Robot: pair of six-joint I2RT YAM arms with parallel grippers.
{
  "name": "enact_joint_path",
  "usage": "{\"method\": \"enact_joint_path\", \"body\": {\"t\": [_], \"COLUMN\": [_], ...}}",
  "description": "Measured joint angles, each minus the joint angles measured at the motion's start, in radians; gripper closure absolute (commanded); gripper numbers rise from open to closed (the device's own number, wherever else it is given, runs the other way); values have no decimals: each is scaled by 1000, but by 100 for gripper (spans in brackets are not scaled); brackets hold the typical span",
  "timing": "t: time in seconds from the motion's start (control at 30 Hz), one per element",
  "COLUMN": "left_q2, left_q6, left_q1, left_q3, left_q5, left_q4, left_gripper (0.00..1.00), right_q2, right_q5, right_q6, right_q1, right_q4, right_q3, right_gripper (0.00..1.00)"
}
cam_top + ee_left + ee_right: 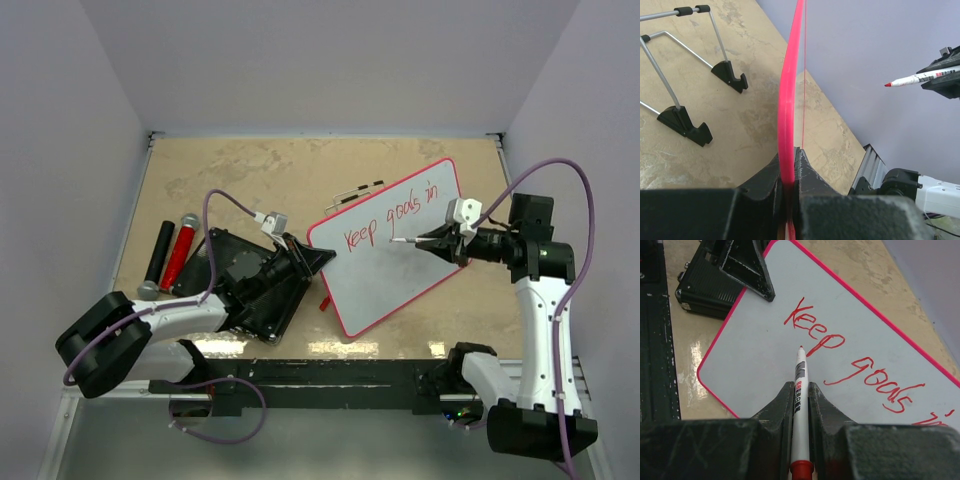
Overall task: Write a sentence on the whiteboard
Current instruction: Pick up the sentence from the whiteboard.
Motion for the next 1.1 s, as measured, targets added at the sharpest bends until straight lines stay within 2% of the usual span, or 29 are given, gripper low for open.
{"method": "enact_joint_path", "body": {"t": [0.43,0.7,0.77,1.1], "left_q2": [4,-14,-19,-21], "left_q6": [5,-18,-27,-104], "left_q1": [0,0,0,-2], "left_q3": [-17,-40,-45,-44], "left_q5": [2,-6,-10,-48], "left_q4": [29,34,33,-5], "left_gripper": [100,100,100,100], "right_q2": [0,18,20,-6], "right_q5": [0,1,4,83], "right_q6": [-220,-280,-276,-33], "right_q1": [11,122,141,213], "right_q4": [-161,-193,-189,32], "right_q3": [-27,-27,-27,-62], "right_gripper": [100,100,100,100]}}
